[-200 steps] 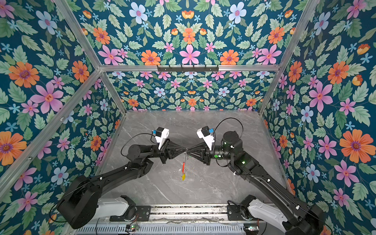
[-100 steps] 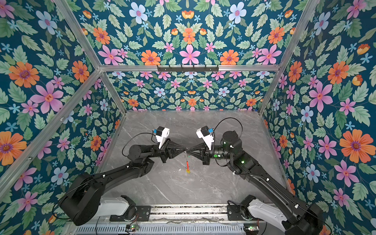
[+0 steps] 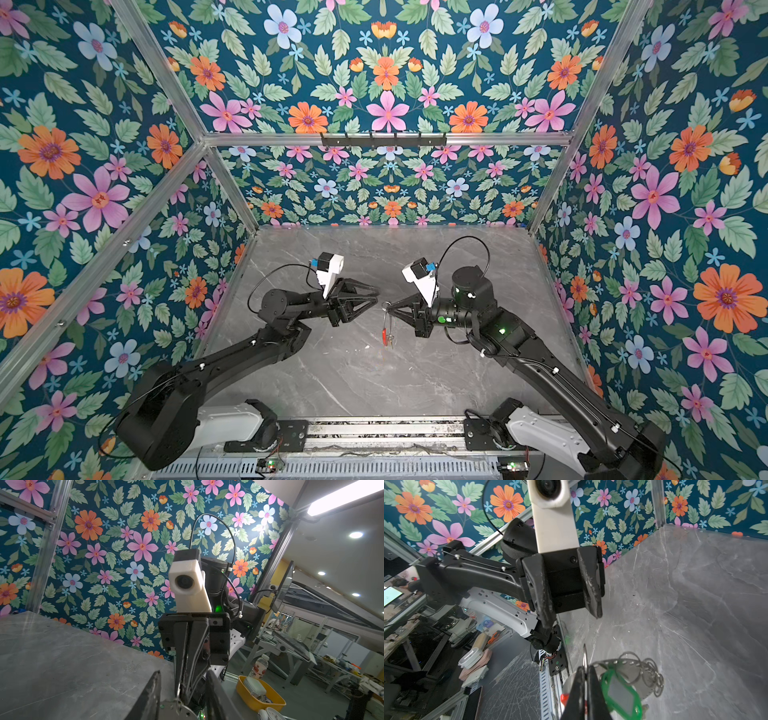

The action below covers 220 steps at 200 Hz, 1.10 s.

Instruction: Remove the keys from the keyring

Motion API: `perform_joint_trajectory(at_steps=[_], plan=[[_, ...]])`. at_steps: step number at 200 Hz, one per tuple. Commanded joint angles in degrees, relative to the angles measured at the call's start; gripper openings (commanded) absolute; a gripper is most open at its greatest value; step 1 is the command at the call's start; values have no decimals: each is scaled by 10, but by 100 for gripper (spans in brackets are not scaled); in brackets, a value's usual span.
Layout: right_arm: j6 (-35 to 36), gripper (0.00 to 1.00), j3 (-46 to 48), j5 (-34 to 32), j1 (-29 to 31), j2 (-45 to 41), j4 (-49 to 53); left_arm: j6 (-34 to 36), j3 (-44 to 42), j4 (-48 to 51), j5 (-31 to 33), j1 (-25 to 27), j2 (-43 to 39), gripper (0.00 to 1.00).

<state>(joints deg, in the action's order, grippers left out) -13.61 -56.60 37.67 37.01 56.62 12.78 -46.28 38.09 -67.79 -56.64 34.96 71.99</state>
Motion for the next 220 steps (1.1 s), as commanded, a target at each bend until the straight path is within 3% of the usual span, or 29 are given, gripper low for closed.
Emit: perform_joint_trajectory(at_steps=[1,61,99,120,146,220], plan=[[38,0,-23,-31,1,-1,68,101,16,153,21,0,-25,39],[109,0,-102,-48,7,35,220,178,70,342,-6,9,-37,41],[136,0,-125,-56,22,53,251,204,101,415,-50,23,-29,42],[147,0,-131,-57,29,60,252,256,125,503,-47,36,-28,42],[152,0,-132,-59,29,63,242,297,139,559,-49,52,-29,36],[152,0,-134,-72,29,69,222,316,131,563,-51,59,-46,17]])
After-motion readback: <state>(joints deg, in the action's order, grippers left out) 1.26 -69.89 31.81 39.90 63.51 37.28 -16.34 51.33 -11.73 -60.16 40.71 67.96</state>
